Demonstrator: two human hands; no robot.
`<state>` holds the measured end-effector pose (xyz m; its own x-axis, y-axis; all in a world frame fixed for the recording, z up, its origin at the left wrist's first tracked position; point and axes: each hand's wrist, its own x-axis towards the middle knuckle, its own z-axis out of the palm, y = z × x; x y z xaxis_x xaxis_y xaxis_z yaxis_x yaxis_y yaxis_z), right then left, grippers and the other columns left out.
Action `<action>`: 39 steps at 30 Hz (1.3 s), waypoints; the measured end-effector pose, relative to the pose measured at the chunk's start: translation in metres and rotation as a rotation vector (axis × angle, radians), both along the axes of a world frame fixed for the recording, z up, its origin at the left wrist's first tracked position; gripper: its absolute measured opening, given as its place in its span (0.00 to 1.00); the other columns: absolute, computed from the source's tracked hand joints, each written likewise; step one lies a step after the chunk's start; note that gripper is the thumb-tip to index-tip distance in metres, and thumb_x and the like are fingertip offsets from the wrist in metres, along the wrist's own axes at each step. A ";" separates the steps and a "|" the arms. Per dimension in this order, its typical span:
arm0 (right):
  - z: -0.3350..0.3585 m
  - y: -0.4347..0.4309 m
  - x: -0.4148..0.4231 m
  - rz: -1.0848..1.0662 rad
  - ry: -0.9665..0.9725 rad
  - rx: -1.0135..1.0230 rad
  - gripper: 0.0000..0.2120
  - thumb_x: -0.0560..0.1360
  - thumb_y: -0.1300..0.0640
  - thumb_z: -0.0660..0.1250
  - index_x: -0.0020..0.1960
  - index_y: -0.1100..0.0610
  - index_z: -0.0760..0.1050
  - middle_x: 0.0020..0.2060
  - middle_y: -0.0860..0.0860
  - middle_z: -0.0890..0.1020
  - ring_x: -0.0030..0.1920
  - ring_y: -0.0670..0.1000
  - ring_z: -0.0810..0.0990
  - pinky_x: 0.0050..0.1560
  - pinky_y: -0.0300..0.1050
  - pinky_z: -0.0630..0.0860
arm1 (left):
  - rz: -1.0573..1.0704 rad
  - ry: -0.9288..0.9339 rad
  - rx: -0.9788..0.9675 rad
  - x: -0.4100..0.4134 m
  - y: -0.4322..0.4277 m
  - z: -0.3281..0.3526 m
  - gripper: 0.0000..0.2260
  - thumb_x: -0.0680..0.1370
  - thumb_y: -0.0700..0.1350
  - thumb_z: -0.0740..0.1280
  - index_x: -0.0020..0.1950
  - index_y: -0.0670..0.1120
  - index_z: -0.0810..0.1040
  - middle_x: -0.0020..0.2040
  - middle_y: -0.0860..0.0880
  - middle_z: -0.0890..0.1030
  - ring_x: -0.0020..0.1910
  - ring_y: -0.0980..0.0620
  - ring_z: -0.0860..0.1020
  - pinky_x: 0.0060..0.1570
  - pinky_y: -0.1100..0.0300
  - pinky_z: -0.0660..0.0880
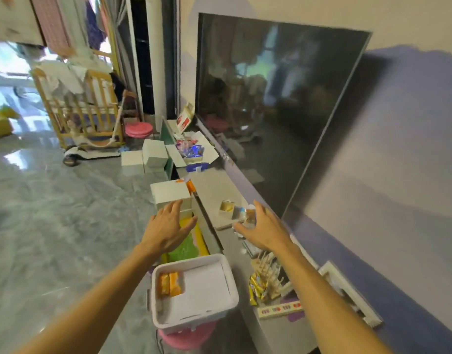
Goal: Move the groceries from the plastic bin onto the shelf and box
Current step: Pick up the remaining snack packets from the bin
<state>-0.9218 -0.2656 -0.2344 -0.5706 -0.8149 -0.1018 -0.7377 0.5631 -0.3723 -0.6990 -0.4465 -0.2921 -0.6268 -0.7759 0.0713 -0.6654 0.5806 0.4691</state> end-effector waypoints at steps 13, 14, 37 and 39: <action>-0.257 -0.181 0.017 0.254 -0.248 0.358 0.52 0.72 0.22 0.63 0.85 0.50 0.54 0.81 0.54 0.68 0.76 0.61 0.72 0.71 0.58 0.75 | 0.141 -0.345 0.286 0.020 -0.083 -0.236 0.39 0.78 0.73 0.56 0.83 0.51 0.59 0.79 0.48 0.69 0.75 0.45 0.69 0.72 0.45 0.66; -0.289 -0.190 0.015 0.268 -0.260 0.380 0.52 0.73 0.22 0.63 0.85 0.50 0.54 0.81 0.54 0.68 0.76 0.61 0.72 0.71 0.58 0.74 | 0.149 -0.373 0.297 0.018 -0.086 -0.263 0.40 0.78 0.73 0.56 0.83 0.51 0.59 0.79 0.49 0.68 0.76 0.45 0.69 0.73 0.45 0.66; -0.652 -0.220 0.096 0.098 -0.287 0.165 0.27 0.74 0.42 0.74 0.65 0.58 0.79 0.70 0.56 0.75 0.72 0.60 0.69 0.72 0.58 0.70 | 0.013 -0.566 -0.043 0.016 -0.129 -0.562 0.37 0.63 0.66 0.75 0.71 0.59 0.74 0.85 0.43 0.53 0.83 0.36 0.52 0.75 0.32 0.58; -0.646 -0.219 0.093 0.046 -0.363 0.137 0.23 0.73 0.42 0.75 0.61 0.56 0.81 0.62 0.55 0.80 0.64 0.59 0.77 0.64 0.55 0.75 | 0.009 -0.519 -0.049 0.018 -0.126 -0.558 0.35 0.64 0.65 0.75 0.69 0.59 0.75 0.85 0.43 0.54 0.83 0.37 0.54 0.75 0.33 0.58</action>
<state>-0.8293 -0.4843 -0.8800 -0.4403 -0.8037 -0.4003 -0.5975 0.5950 -0.5375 -0.6814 -0.5727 -0.8501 -0.5823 -0.7852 -0.2106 -0.8085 0.5864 0.0489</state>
